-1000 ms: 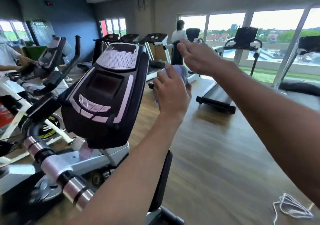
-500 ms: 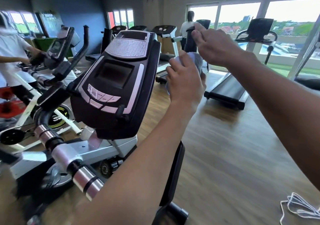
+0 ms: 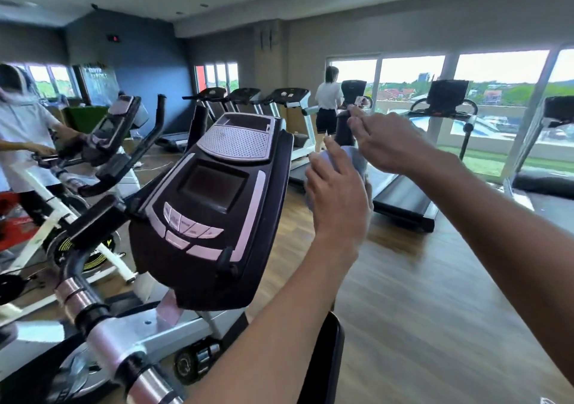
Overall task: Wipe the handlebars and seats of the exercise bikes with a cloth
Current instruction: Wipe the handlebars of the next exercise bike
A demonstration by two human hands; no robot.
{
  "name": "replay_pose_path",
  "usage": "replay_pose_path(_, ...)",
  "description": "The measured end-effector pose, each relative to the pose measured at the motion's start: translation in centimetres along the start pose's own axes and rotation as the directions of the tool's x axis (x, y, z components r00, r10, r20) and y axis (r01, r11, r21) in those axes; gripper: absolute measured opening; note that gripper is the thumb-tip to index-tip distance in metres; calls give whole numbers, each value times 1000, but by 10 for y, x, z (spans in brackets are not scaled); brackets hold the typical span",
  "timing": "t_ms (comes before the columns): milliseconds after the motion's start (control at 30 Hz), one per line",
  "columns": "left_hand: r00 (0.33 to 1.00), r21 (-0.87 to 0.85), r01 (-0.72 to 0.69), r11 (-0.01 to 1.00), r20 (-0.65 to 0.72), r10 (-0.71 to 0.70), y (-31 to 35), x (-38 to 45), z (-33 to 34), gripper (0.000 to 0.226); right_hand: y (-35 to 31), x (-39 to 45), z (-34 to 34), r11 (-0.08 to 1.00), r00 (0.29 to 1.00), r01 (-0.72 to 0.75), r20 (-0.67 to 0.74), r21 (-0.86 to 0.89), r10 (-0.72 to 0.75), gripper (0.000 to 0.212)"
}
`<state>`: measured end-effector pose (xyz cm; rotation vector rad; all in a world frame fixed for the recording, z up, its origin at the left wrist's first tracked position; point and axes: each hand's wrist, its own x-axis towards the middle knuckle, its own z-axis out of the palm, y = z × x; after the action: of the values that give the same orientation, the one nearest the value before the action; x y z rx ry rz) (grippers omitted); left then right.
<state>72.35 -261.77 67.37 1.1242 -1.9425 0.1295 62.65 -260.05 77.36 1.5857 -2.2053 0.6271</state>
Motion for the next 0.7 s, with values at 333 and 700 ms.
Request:
replay_pose_path(333, 979, -80, -92, 993, 174, 105, -4, 18, -11, 91, -6, -13, 1, 996, 999, 30, -19, 88, -28, 50)
replay_pose_path(700, 846, -99, -107, 989, 513, 143, -37, -53, -58, 90, -9, -15, -2, 978, 999, -46, -9, 203, 49, 49)
